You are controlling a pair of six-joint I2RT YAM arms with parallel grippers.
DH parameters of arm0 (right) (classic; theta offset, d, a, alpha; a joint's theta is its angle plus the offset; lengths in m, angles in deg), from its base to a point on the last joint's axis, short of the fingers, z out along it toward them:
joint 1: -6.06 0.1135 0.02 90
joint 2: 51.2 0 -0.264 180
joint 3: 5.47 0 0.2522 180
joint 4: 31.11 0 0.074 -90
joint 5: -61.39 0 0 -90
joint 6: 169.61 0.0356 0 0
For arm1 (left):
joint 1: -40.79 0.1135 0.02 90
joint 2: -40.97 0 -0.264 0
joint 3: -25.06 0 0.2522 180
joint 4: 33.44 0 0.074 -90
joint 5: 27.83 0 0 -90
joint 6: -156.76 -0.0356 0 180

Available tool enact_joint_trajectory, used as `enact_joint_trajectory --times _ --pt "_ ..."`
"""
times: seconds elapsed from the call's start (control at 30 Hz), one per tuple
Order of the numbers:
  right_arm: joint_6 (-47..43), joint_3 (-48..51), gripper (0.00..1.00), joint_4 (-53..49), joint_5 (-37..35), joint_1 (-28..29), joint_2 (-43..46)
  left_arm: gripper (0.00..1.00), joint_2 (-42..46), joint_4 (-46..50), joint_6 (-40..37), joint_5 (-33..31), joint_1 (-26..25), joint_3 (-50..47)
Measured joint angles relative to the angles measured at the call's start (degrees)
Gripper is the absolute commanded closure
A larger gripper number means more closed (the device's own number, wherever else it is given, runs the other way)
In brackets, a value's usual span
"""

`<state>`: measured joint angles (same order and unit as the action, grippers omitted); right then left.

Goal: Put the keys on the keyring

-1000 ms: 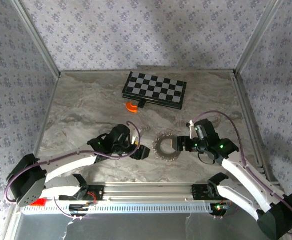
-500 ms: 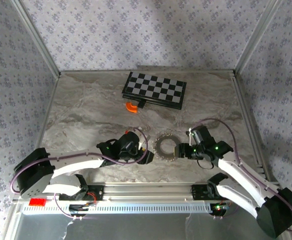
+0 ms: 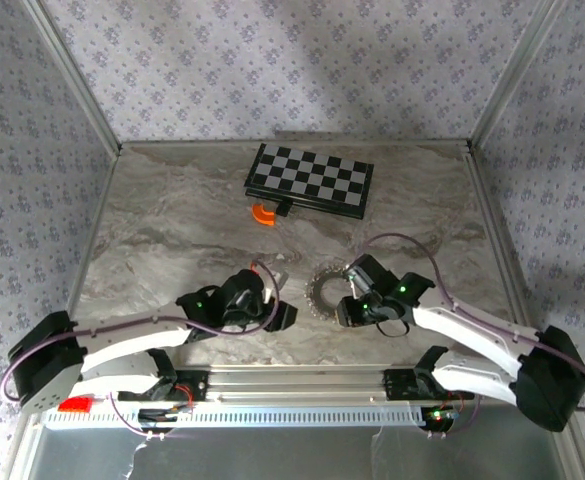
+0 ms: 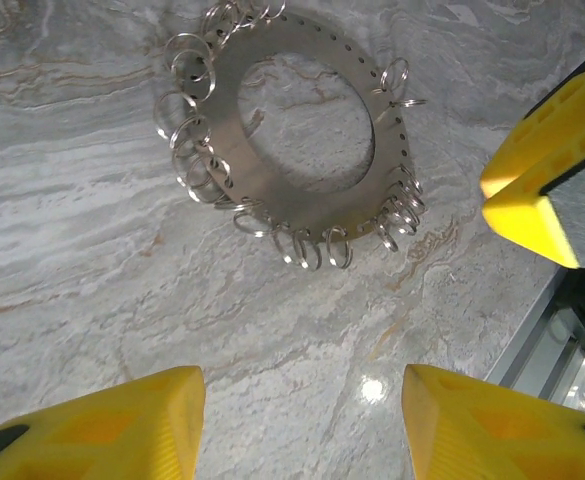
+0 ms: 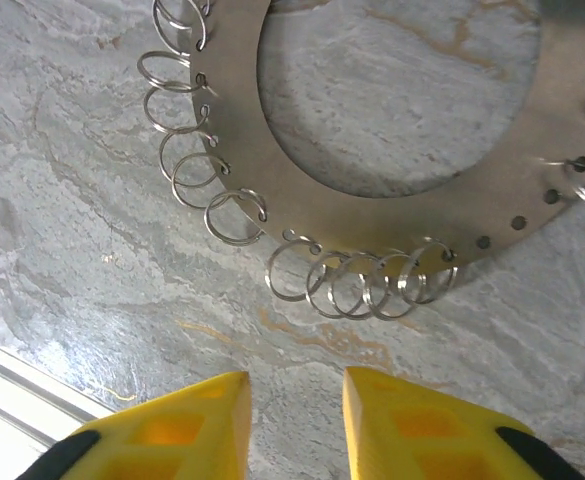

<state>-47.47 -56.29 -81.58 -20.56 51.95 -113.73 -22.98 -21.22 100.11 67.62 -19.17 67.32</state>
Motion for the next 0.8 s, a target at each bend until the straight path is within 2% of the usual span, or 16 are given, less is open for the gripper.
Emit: enact_joint_trajectory --times 0.33,0.8 --pt "0.0 -5.0 0.83 -1.1 -4.2 4.9 -8.7 0.46 8.9 1.8 0.2 -1.1 0.5 -2.8" --pt "0.0 -6.7 0.82 -1.3 -5.3 5.4 -15.1 0.47 9.5 2.9 0.2 -1.2 1.2 -3.6"
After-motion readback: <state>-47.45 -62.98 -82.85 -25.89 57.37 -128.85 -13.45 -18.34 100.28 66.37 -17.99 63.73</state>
